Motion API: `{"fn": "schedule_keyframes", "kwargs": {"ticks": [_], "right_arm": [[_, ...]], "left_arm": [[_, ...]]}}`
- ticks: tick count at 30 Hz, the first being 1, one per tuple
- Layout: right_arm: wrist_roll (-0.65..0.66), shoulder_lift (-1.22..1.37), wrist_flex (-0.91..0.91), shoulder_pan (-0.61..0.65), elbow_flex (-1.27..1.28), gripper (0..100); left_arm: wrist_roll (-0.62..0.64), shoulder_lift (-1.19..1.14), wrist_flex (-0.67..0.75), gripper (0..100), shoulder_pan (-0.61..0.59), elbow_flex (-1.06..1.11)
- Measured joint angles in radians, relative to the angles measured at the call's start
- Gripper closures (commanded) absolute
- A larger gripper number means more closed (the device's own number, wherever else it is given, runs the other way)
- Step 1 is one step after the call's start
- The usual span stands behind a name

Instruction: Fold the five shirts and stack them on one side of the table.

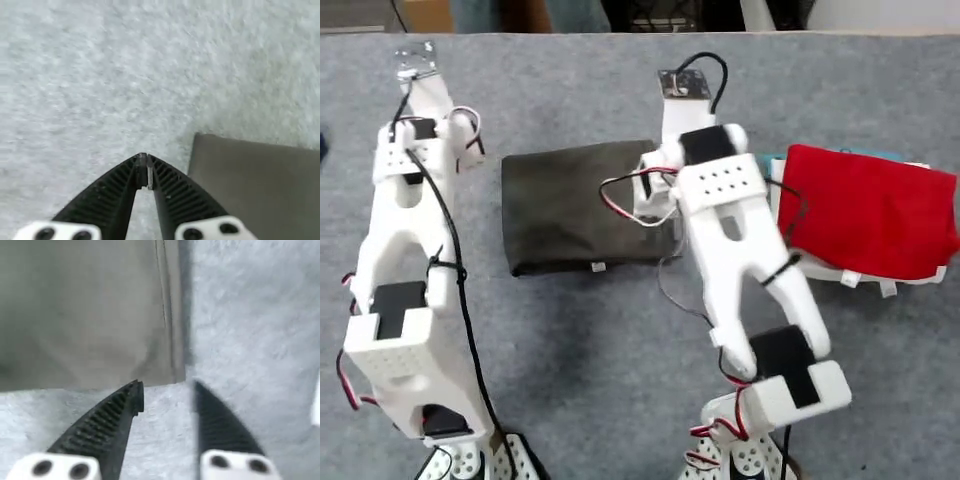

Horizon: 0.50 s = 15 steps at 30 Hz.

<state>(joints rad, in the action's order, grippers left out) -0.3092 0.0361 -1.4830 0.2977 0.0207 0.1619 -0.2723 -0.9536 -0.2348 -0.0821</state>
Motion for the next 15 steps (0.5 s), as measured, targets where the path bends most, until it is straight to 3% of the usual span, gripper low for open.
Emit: {"fn": "schedule_keyframes", "kwargs": {"ticks": [7, 15], "right_arm": [[-0.107, 0.014, -0.052, -0.002, -0.054, 69.7], [-0.345, 0.186, 0.06, 0.069, -0.058, 68.1]], "left_arm": [[-0.035, 0.008, 0.0, 97, -0.038, 0.034], [-0.055, 0.008, 0.0, 97, -0.069, 0.074]]}}
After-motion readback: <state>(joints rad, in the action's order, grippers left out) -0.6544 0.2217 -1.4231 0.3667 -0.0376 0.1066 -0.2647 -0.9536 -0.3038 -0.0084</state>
